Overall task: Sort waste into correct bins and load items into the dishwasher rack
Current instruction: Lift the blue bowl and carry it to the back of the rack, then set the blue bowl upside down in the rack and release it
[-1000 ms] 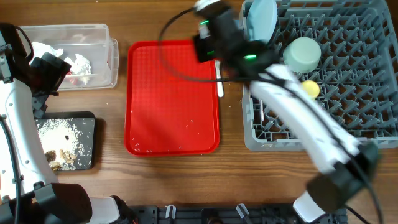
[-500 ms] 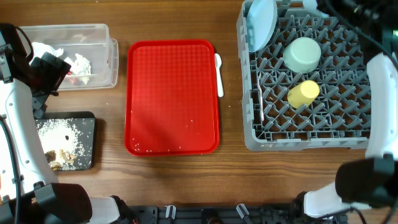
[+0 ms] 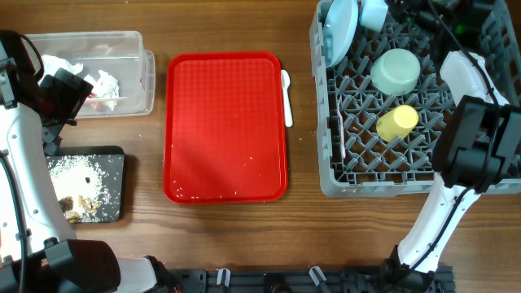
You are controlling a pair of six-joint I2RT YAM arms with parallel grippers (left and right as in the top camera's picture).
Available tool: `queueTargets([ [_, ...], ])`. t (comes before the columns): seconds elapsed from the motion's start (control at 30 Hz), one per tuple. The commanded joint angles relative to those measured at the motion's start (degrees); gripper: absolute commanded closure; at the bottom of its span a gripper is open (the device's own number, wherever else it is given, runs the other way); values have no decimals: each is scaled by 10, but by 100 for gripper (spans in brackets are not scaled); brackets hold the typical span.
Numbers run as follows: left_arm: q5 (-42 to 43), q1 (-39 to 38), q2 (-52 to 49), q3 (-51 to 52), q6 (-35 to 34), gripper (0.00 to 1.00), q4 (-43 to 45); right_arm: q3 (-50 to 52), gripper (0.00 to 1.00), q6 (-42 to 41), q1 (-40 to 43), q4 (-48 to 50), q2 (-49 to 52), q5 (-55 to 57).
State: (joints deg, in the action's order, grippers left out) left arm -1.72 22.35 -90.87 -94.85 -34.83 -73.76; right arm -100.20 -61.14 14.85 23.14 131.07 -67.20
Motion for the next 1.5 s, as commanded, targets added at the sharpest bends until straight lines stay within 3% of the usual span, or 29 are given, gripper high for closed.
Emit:
queueTargets([
  [0.0,-8,3,-1,-2,-2,0,0,-7,96,-44,26,-2,8,-15],
  [1.0,-8,3,-1,-2,-2,0,0,-12,94,-34,23,24,58,23],
  [1.17,-8,3,-1,-2,-2,0,0,-18,78,-40,46,17,39,33],
  [1.27,-8,3,-1,-2,-2,0,0,-18,74,-38,57,9,6,51],
  [1.47,-8,3,-1,-2,-2,0,0,-18,57,2,79,-72,-94,108],
])
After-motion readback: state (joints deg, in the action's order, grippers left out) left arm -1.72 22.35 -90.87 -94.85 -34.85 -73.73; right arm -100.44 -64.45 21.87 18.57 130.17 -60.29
